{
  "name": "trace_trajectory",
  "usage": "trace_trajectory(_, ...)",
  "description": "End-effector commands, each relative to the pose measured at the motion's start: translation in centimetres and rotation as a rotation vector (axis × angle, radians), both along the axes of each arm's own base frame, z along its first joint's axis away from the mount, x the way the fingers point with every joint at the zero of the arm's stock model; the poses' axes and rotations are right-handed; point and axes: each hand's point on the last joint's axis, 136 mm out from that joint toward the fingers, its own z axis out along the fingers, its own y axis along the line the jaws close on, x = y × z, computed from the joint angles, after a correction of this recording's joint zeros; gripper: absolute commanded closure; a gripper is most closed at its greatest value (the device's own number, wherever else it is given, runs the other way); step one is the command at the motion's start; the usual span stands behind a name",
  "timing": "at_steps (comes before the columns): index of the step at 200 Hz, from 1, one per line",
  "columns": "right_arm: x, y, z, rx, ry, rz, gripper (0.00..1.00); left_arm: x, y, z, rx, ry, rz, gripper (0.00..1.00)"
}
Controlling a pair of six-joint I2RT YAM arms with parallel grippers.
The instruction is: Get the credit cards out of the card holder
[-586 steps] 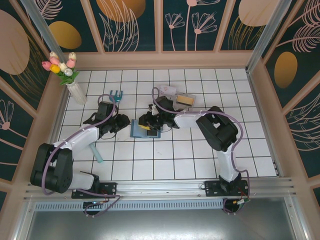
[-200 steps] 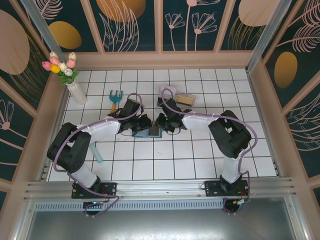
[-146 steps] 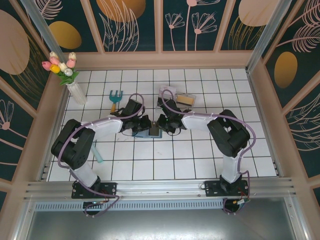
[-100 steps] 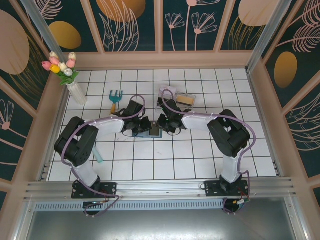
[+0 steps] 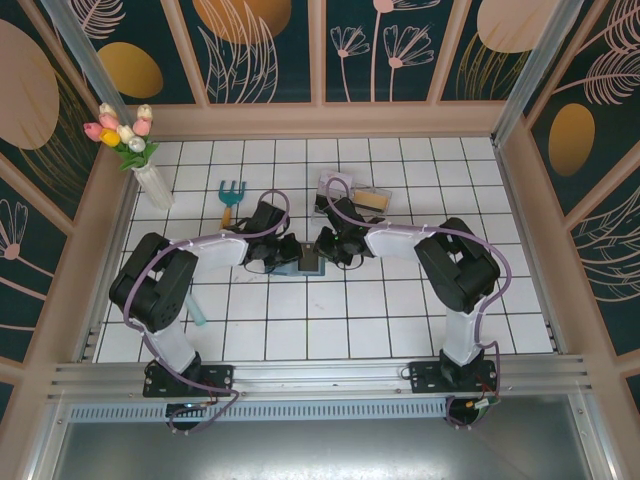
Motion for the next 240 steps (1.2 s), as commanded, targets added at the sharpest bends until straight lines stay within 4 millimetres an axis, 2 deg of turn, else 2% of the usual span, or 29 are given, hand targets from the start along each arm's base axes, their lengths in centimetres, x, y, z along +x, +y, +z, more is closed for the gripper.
trace_trajectory(1,-0.6,-1.0,-1.9,-0.036,0.046,-0.002,0.81,0.1,0.8,-0.1,0.022,-0.004,0.028,0.85)
trace_trajectory(34,-0.6,-1.1,-2.1,-0.041,0.054,-0.002,0.81,-0.1,1.4,-0.6,0.033,0.007,0.038,0.85)
trace_trajectory(79,-0.9,-1.3,-2.8,-0.054,0.078,0.001,0.82,0.0,1.1,-0.2,-0.011,0.021,0.008,0.85)
trace_trajectory(135,-0.9,-1.2,-2.7,-0.046,0.075,0.002,0.83,-0.1,0.6,0.0,-0.081,0.026,-0.010,0.83)
trace_trajectory(240,-1.1,-1.2,-3.2,-0.047,0.088,0.006,0.83,0.1,0.2,-0.6,-0.080,0.032,-0.037,0.82)
